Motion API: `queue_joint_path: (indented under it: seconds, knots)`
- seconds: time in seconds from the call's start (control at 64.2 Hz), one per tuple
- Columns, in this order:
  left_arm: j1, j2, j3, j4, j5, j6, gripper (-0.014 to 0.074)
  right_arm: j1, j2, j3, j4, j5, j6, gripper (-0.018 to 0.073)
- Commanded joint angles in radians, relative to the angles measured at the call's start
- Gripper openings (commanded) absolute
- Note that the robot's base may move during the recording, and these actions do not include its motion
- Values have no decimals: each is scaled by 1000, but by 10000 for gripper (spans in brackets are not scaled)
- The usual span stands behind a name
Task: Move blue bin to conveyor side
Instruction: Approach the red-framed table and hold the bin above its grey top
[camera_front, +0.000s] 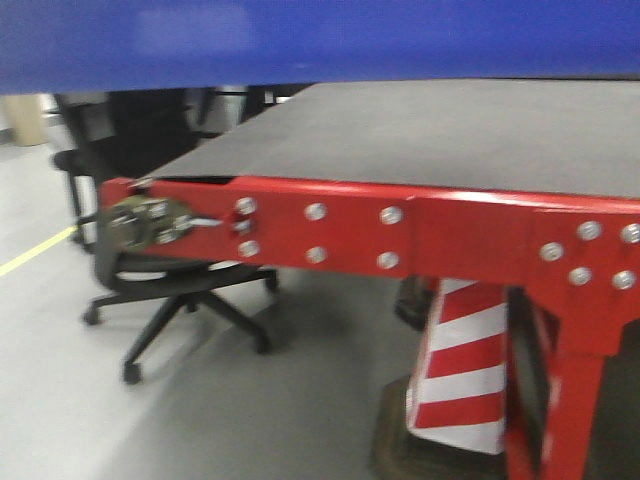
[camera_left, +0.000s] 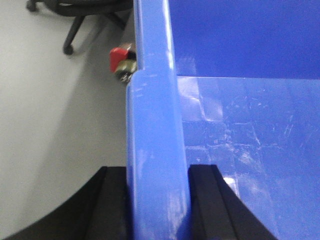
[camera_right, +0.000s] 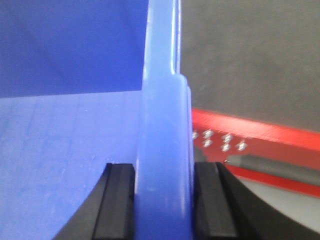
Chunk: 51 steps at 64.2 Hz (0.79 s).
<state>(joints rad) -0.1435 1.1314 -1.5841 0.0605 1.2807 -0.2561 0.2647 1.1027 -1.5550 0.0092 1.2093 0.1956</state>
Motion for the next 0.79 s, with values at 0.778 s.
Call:
queue_joint_path:
  seconds: [0.778]
  knots:
    - [-3, -18, -16, 39, -74, 11, -18, -2, -20, -15, -49, -95, -13, -79]
